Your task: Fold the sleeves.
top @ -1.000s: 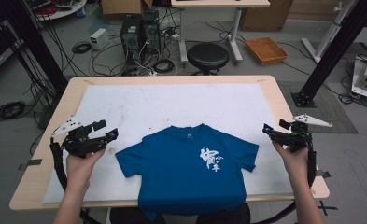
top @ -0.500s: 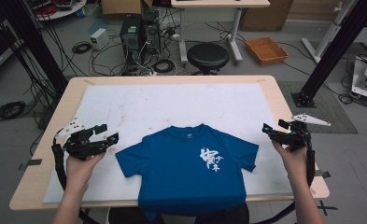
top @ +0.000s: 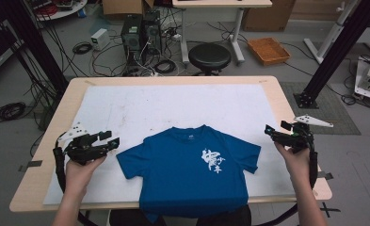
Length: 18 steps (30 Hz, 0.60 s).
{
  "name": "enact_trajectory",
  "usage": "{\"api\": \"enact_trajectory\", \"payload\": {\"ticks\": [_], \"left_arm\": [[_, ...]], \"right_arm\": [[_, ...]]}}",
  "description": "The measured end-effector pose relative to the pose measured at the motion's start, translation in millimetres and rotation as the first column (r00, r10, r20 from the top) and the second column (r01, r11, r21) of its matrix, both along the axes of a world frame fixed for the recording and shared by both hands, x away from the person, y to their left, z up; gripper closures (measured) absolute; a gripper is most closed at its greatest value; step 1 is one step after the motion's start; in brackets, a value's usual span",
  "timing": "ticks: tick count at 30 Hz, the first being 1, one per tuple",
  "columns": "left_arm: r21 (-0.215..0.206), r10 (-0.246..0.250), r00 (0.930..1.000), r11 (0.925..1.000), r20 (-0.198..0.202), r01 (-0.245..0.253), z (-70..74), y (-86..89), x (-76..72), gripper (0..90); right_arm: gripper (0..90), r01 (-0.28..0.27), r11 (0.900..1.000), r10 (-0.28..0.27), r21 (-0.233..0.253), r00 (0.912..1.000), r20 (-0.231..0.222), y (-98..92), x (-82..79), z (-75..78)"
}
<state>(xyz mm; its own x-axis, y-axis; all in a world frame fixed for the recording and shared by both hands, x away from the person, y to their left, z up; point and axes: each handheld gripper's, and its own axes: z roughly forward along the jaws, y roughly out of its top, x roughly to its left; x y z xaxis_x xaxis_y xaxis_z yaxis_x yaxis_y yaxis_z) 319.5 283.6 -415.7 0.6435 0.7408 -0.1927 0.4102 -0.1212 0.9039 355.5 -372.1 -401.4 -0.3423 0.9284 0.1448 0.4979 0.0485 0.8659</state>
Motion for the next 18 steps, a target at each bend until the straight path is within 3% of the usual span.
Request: {"api": "enact_trajectory", "payload": {"ticks": [6, 8, 11, 13, 18], "left_arm": [[0.048, -0.021, 0.9983, 0.9985, -0.054, 0.024, -5.4, -4.3, 2.3, 49.7], [0.064, -0.028, 0.9954, 0.9974, -0.092, 0.034, -8.6, -4.7, 4.1, 49.7], [0.050, -0.016, 0.9903, 0.9985, -0.138, 0.023, -14.1, -2.0, 4.3, 53.8], [0.054, -0.007, 0.9889, 0.9984, -0.149, 0.015, -16.1, -1.1, 4.7, 53.8], [0.102, 0.005, 0.9804, 0.9946, -0.197, 0.015, -22.5, 0.7, 4.9, 61.0]], "right_arm": [[24.3, 0.000, 1.000, 0.000, 0.006, 1.0000, 0.001, -1.3, -0.4, 0.2], [24.4, 0.003, 1.000, -0.003, 0.005, 1.0000, -0.001, -1.4, -0.5, 0.1], [24.4, 0.003, 1.000, -0.003, 0.004, 1.0000, -0.002, -1.3, -0.2, -0.6], [24.4, 0.004, 1.000, -0.004, 0.003, 1.0000, -0.003, -1.3, -0.2, -0.6], [24.5, 0.005, 1.000, -0.005, 0.000, 1.0000, 0.000, -1.6, -0.3, -0.5]]}}
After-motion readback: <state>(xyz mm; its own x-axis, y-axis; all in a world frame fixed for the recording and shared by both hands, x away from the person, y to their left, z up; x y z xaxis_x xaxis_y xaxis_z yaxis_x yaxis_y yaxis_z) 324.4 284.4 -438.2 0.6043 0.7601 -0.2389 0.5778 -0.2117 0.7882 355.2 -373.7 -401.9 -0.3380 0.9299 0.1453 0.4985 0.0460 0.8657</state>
